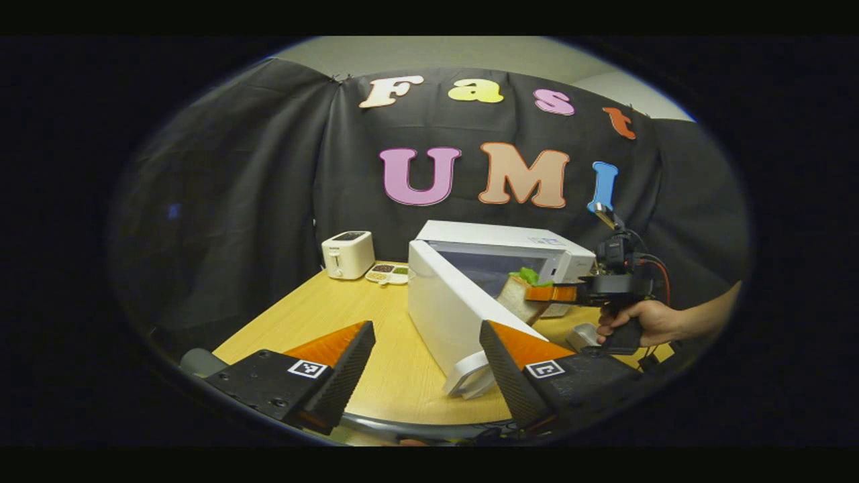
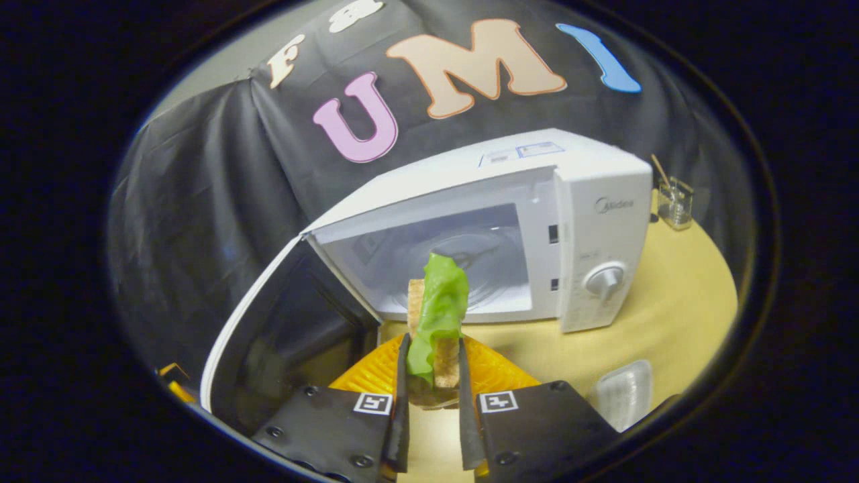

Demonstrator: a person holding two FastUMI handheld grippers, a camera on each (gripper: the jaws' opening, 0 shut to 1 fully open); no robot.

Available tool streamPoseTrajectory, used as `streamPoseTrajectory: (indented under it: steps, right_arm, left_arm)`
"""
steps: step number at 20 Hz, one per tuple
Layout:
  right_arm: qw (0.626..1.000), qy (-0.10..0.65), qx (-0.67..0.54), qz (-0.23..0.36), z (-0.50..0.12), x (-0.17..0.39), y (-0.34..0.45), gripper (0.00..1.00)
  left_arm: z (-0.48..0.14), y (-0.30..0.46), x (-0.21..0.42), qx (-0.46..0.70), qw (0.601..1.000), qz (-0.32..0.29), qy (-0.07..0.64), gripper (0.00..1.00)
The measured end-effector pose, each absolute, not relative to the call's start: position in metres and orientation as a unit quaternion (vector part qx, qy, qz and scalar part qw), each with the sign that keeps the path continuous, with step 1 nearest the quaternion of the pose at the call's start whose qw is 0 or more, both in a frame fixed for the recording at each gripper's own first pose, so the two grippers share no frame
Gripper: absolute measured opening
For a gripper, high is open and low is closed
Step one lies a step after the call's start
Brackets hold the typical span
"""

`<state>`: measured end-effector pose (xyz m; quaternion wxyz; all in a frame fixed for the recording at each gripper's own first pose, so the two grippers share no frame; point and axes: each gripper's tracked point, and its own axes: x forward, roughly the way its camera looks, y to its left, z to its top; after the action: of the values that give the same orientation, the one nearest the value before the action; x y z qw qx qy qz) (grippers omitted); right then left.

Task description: Open the microwave oven with the left hand, put the food in, and close the microwave oven.

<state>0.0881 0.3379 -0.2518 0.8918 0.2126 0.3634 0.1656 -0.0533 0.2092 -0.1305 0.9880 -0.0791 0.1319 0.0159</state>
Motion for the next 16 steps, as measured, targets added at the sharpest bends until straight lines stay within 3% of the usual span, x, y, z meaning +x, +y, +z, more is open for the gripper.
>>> streamPoseTrajectory:
  steps: [5,11,16]
  right_arm:
    - [0.853,0.377,0.334,0.134,-0.255,0.109,0.368,0.33]
    - [0.798,0.366,0.476,0.047,-0.276,0.145,0.387,0.33]
    - [0.792,0.337,0.508,0.022,-0.283,0.166,0.396,0.33]
  left_arm:
    - [-0.134,0.213,-0.055,-0.098,0.987,0.029,0.127,0.92]
    - [-0.133,0.22,-0.051,-0.112,0.985,0.041,0.122,0.92]
    - [-0.135,0.222,-0.054,-0.113,0.984,0.05,0.124,0.92]
